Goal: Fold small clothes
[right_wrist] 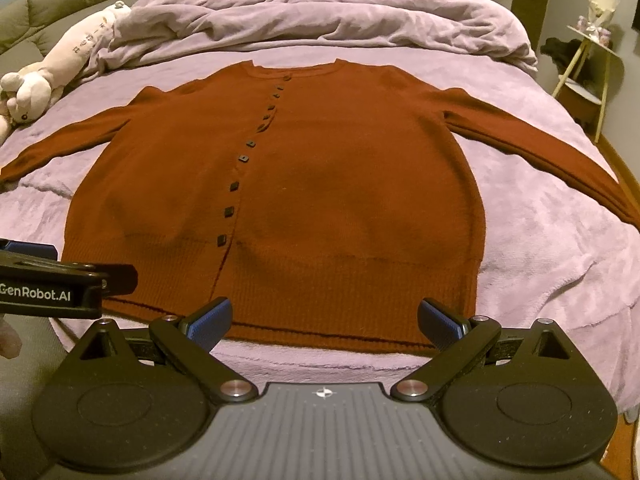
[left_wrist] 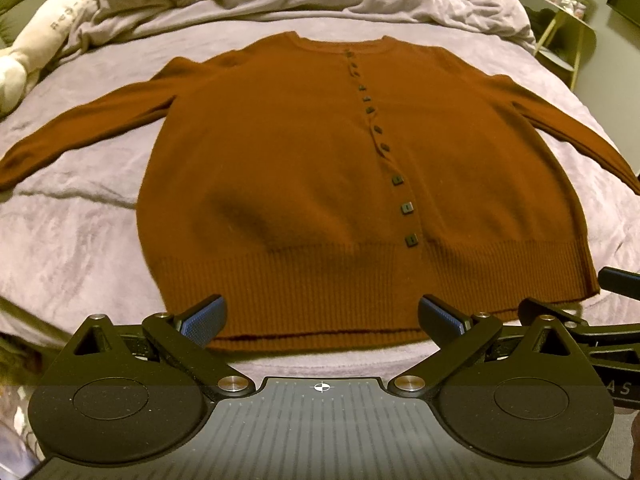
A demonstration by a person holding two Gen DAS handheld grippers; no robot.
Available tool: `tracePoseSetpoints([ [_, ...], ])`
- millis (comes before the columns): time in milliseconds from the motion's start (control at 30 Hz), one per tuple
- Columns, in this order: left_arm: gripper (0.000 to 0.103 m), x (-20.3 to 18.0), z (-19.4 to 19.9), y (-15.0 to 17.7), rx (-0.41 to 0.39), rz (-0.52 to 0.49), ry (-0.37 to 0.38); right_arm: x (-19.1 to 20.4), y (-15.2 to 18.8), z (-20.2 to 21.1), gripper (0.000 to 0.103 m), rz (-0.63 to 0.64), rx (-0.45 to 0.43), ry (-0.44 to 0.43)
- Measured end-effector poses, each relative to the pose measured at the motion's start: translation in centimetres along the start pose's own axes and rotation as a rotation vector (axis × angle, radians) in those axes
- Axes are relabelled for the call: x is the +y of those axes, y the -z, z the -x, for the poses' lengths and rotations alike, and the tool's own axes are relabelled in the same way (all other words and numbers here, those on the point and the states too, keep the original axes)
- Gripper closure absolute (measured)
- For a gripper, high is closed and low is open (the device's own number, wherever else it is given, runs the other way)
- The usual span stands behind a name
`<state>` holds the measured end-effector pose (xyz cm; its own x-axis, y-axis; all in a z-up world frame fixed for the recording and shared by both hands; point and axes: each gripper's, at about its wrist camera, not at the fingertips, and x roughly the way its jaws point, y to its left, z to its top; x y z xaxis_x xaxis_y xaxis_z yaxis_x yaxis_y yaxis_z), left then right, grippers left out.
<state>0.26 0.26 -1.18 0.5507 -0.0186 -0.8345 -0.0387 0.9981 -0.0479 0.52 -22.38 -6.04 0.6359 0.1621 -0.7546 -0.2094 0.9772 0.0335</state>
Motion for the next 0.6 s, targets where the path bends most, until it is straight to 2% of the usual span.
tracePoseSetpoints([
  [600, 0.0, 0.08, -0.24, 0.07, 0.011, 0.006, -0.002, 0.1, 0.0, 0.09, 0.004, 0.01, -0.005, -0.008],
])
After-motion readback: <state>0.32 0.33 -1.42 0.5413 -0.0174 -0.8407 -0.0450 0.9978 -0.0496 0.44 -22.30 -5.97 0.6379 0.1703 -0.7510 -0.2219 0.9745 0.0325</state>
